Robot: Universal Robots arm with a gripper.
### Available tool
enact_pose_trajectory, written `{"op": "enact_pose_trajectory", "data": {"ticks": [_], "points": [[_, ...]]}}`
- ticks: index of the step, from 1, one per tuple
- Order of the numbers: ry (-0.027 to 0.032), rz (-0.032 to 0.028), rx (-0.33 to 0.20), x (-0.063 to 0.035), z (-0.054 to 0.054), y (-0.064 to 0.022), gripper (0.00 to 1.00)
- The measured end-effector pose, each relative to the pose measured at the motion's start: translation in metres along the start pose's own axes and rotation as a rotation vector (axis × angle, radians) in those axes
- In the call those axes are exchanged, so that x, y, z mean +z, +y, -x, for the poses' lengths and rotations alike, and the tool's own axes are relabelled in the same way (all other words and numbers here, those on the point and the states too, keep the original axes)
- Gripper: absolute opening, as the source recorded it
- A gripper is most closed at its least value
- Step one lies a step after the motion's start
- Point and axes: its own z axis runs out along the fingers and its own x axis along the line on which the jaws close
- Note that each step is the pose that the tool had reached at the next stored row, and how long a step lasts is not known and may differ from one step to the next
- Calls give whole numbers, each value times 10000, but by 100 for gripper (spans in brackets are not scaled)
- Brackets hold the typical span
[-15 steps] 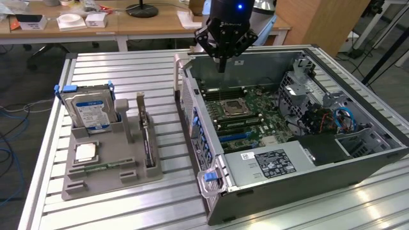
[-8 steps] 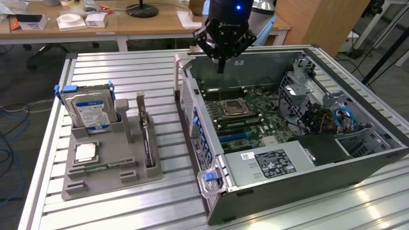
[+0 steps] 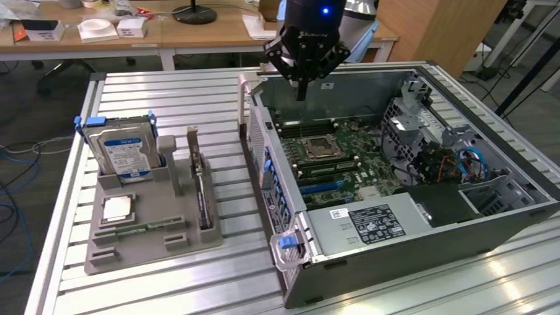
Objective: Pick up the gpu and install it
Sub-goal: 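Reach for the gpu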
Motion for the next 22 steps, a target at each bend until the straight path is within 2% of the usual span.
{"op": "enact_pose_trajectory", "data": {"ticks": [5,7,13,22], "points": [[2,0,0,4,-9,-1,11],[55,-4,3,64,-91,-10,11],[61,-4,3,86,-134,-14,11],[61,-4,1,87,-139,-14,11]]}}
